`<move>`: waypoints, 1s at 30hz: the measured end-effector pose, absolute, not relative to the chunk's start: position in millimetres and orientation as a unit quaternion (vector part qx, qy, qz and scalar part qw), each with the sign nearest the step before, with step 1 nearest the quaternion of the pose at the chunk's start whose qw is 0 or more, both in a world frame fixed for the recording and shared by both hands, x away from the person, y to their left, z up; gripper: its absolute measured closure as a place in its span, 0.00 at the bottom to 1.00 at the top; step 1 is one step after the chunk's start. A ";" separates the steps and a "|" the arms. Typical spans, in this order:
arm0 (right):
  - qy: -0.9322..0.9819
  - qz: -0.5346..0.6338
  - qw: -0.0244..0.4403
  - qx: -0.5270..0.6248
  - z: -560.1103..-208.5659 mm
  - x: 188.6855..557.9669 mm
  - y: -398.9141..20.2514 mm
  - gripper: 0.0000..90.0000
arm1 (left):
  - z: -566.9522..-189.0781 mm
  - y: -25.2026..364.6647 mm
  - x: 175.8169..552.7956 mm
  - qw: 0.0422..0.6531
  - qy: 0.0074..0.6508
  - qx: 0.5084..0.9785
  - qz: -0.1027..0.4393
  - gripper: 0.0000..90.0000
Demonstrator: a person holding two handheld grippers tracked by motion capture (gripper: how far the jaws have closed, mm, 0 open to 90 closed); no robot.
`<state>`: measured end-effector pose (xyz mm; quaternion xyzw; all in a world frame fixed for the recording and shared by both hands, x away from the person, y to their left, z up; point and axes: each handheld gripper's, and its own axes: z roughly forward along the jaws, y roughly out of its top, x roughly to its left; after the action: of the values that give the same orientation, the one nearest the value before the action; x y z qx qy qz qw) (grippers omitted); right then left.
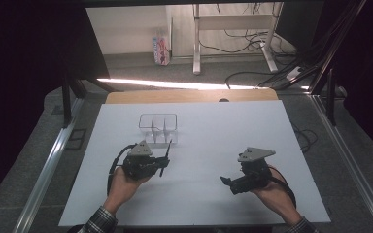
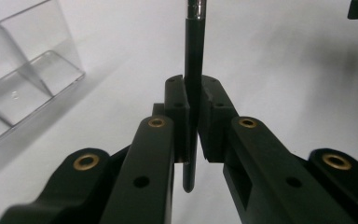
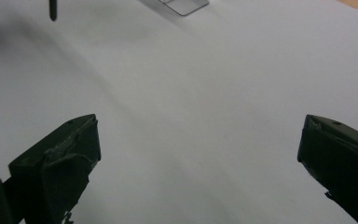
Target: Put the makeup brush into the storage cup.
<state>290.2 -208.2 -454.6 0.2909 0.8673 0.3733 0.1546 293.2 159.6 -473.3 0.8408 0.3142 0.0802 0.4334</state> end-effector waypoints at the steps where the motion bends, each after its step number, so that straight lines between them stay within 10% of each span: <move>1: 0.866 0.372 0.156 0.294 -455.0 290.0 -210.1 0.00 | -473.1 161.0 293.6 0.433 0.316 0.840 0.082 0.93; 30: 0.842 0.355 0.181 0.363 -469.1 275.2 -268.4 0.00 | -463.5 177.5 311.9 0.442 0.356 0.816 0.106 0.93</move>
<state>275.2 -268.4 -469.1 0.3633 0.8421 0.3553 0.1807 311.9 177.5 -463.5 0.8162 0.3563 0.1061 0.4423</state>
